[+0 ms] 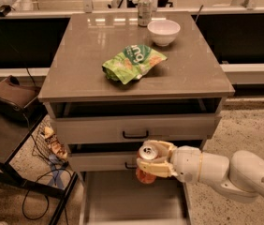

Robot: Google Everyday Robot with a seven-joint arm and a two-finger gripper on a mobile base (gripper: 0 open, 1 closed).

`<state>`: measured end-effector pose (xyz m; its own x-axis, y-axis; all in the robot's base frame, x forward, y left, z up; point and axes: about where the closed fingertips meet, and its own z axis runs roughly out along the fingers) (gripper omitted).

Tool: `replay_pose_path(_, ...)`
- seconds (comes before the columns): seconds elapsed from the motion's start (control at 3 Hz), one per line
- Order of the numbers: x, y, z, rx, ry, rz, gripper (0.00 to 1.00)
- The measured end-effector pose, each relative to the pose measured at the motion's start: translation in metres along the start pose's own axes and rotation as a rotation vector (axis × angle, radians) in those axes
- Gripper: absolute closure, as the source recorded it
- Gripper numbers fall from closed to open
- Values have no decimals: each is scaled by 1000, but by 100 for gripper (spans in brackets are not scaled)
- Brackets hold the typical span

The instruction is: Place coke can into bottom drawer

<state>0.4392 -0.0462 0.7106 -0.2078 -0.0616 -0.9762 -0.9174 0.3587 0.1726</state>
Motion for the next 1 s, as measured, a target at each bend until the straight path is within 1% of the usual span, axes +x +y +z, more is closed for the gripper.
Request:
replay_pose_path(0.33, 0, 0, 0, 0, 0, 0, 100)
replay_pose_path(0.67, 26, 6, 10, 5, -6, 19, 100)
replay_pose_path(1.0, 90, 2, 14, 29, -8, 39, 100)
